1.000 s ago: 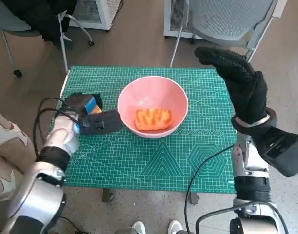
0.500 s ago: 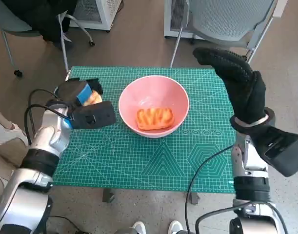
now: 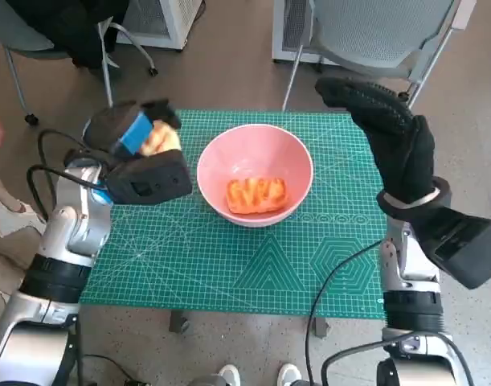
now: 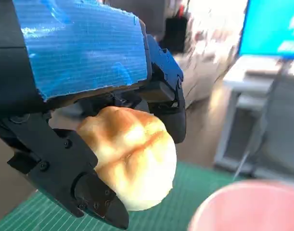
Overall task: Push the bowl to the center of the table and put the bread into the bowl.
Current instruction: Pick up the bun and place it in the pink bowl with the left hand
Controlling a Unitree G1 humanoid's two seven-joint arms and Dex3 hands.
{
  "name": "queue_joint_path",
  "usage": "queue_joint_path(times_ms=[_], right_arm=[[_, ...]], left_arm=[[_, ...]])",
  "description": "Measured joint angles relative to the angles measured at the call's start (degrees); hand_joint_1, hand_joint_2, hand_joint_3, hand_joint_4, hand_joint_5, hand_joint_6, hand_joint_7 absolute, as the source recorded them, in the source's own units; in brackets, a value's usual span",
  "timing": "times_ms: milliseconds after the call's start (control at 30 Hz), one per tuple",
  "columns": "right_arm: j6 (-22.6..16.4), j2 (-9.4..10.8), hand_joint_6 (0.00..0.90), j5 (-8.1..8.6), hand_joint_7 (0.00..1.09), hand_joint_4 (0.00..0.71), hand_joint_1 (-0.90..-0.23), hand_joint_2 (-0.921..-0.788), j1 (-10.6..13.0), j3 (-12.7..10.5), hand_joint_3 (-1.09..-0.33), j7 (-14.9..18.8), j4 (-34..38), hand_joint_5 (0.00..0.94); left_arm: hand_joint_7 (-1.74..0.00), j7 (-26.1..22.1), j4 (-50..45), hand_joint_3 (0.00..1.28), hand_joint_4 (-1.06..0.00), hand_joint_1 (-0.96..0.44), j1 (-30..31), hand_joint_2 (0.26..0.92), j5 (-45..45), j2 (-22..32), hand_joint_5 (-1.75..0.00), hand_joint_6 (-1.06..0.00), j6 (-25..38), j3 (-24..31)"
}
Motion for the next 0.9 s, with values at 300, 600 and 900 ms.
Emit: queue_joint_path(times_ms=[300, 600, 900], right_arm=[[0.67, 0.1, -0.001, 0.14, 0.5, 0.142, -0.719, -0.921, -0.02, 0.09, -0.754, 0.01, -0.27, 0.0], [0.61, 0.13, -0.001, 0.12, 0.5, 0.142, -0.72, -0.921, -0.03, 0.1, -0.753, 0.46, -0.37, 0.001], [0.07, -0.29, 0.0, 0.12, 0.51, 0.143, -0.722, -0.921, -0.02, -0.23, -0.746, 0.5, -0.36, 0.001]], left_arm=[[-1.13, -1.67, -6.52, 0.03, -0.78, 0.0, -0.28, 0.903, 1.57, -4.22, -1.05, -0.68, 1.87, -1.25], [-1.19, -1.79, -5.43, 0.04, -0.74, 0.0, -1.49, 0.919, 1.23, -10.05, -1.07, -0.65, -1.61, -3.94], [-1.2, -0.95, 3.23, 0.05, -0.71, 0.0, -5.09, 0.92, 0.82, -13.83, -1.11, -0.63, -6.13, -5.11]])
